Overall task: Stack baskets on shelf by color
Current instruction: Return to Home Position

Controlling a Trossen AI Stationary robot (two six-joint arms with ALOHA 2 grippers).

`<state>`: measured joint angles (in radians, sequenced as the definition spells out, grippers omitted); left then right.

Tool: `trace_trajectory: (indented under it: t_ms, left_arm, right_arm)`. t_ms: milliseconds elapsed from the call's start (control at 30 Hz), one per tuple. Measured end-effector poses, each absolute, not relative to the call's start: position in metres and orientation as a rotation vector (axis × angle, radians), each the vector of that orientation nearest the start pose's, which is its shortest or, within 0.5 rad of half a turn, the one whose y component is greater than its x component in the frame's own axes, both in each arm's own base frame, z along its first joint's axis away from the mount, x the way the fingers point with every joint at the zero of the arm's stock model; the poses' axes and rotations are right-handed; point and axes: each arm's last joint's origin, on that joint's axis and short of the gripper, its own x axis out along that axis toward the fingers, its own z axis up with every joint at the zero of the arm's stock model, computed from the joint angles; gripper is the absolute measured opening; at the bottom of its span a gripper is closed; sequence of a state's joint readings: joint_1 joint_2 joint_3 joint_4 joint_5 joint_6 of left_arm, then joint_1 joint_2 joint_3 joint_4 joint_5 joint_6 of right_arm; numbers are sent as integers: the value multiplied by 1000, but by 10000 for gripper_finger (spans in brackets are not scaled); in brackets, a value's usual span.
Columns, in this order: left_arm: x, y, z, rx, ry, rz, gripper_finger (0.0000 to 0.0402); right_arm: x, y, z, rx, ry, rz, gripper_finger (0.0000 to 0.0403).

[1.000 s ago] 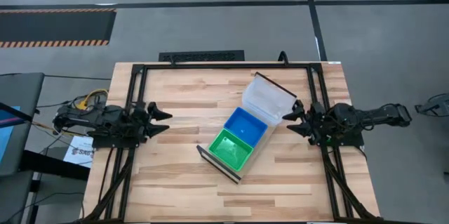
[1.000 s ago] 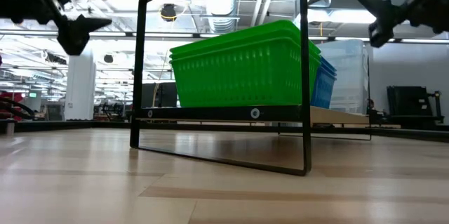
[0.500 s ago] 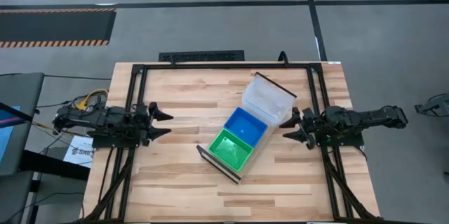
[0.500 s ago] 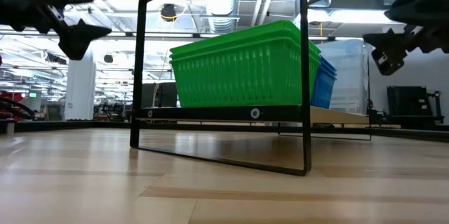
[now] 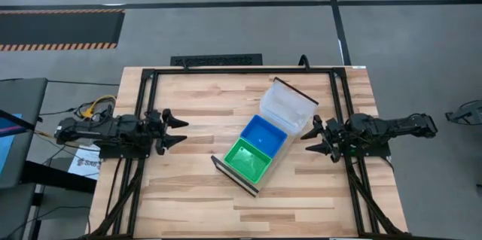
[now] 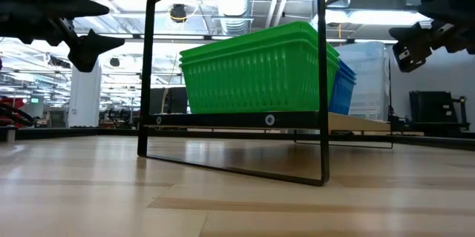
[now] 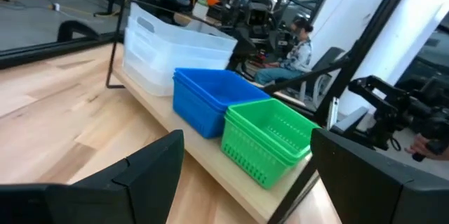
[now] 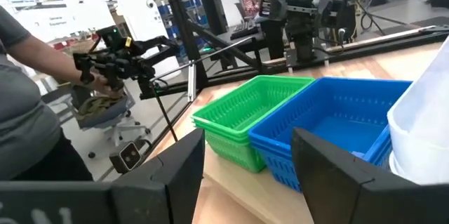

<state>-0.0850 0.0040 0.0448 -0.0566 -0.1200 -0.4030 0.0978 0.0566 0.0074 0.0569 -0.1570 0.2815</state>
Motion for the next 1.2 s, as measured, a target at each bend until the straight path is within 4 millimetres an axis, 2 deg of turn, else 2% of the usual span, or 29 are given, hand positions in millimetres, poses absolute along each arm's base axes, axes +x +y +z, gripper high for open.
trace_trajectory:
  t_ms: [500,1200]
  left_arm:
    - [95,-4,173,-410,7,47,298]
    - [95,-4,173,-413,9,48,298]
  right_arm:
    - [100,14,166,200,24,254,234]
    - [100,14,165,201,40,253,231]
